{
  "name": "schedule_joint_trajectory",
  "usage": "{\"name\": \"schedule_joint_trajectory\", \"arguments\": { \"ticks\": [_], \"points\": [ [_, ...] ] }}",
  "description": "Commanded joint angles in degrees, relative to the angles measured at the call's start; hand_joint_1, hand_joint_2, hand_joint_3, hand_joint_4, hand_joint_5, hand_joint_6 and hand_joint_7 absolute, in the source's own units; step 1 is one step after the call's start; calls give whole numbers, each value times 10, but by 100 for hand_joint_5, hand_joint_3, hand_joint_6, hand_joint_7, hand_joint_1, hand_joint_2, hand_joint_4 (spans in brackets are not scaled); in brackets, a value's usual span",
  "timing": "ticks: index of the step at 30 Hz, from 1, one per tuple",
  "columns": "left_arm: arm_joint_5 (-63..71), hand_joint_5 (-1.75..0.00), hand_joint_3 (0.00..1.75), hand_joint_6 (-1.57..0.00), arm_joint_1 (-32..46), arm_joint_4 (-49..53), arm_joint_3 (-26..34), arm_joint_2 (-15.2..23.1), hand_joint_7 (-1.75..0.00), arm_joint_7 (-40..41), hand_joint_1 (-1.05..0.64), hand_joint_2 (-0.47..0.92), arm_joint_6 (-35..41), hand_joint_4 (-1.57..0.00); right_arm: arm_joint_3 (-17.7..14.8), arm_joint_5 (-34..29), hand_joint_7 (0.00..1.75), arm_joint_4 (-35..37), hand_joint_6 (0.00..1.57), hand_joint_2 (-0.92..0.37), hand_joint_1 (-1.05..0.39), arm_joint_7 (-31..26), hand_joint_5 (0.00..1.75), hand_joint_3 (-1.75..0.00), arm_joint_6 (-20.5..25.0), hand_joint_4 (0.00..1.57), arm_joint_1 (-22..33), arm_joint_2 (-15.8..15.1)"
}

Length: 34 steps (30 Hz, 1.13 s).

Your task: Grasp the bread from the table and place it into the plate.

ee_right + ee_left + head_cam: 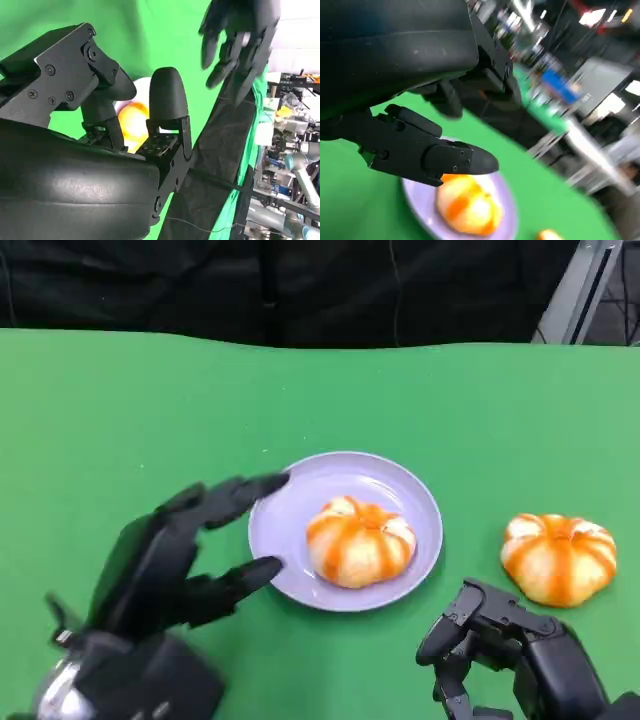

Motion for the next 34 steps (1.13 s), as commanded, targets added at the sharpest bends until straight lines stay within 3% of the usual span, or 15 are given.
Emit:
{"name": "schedule_joint_trajectory", "arguments": {
  "ticks": [1,2,3,5,8,9,11,17,24,34],
  "points": [
    [-27,-112,29,-87,32,46,31,-5,-40,32,-22,92,-103,-66,-2,1,139,-4,71,-45,2,-2,167,-125,-1,70,-1,-2],
    [-37,-115,35,-91,46,47,37,-12,-48,35,-18,90,-116,-72,-3,2,139,-4,71,-45,2,-1,167,-125,0,70,-1,-3],
    [-44,-121,63,-91,56,49,42,-17,-68,36,-15,78,-125,-76,-3,2,139,-4,71,-45,3,-1,167,-125,0,70,-1,-4],
    [-49,-124,88,-89,62,51,48,-23,-81,33,-13,66,-134,-79,-4,3,139,-5,71,-45,3,0,167,-125,1,70,-2,-4],
    [-48,-125,95,-88,62,54,53,-28,-85,29,-12,63,-140,-79,-4,3,139,-5,71,-45,3,0,167,-124,1,70,-2,-4],
    [-114,-129,100,-89,97,18,45,-27,-91,-8,-11,61,-108,-82,-7,6,139,-5,71,-45,3,2,167,-124,0,70,-1,-6],
    [-215,-150,127,-85,144,-38,32,-25,-124,-68,-7,51,-58,-88,-13,10,138,-8,71,-45,3,5,166,-125,1,70,0,-10],
    [-262,-169,117,-79,173,-78,34,-43,-149,-120,-11,53,-20,-85,-26,13,139,-8,72,-43,3,13,166,-129,-4,70,1,-20],
    [-253,-172,107,-77,172,-54,50,-79,-153,-122,-14,58,-32,-84,-41,23,138,-6,73,-42,4,21,165,-130,-12,70,5,-26],
    [-245,-172,118,-77,171,-42,60,-92,-154,-132,-17,51,-40,-84,-40,20,138,0,74,-43,3,21,165,-128,-30,71,7,-30]
  ]
}}
